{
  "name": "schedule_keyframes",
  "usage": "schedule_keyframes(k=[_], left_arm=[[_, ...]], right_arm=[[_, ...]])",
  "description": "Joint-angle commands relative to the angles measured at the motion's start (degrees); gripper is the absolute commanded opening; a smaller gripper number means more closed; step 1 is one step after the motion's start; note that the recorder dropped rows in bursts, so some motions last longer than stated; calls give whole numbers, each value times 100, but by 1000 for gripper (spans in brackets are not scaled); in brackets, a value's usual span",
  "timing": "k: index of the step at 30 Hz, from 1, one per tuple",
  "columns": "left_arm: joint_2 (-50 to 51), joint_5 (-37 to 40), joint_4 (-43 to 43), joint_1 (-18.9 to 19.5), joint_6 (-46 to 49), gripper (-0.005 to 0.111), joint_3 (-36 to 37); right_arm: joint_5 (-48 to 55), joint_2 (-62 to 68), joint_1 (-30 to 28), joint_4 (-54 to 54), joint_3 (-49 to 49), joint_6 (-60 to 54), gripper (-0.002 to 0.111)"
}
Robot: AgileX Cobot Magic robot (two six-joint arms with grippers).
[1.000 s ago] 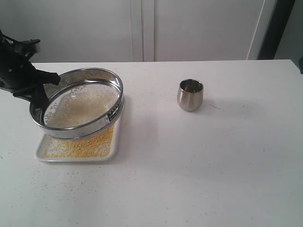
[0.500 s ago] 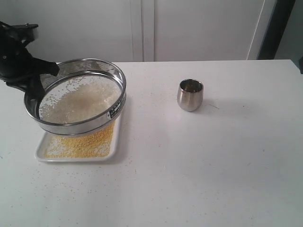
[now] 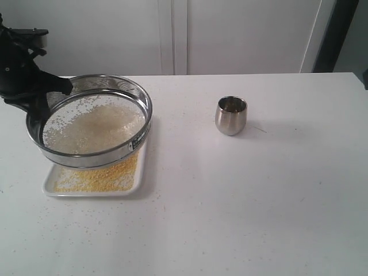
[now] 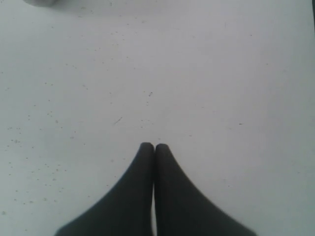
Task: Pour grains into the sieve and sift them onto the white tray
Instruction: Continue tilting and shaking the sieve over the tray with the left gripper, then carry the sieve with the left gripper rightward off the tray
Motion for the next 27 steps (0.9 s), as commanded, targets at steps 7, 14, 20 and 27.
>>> schedule_keyframes(k=[7,14,20,27], left_arm=[[-98,-9,-298,-799,133,0,-1],[-98,-282,-298,-1325,18,0,-1],[-98,-486,-369,-1639,18,0,4],[-98,-1011,-480,-2110,-25,0,4]], right_arm=[[-52,-18,-28,0,20,0,0],[-52,-18,-28,0,20,0,0],[-52,-18,-28,0,20,0,0],[-52,-18,-28,0,20,0,0]])
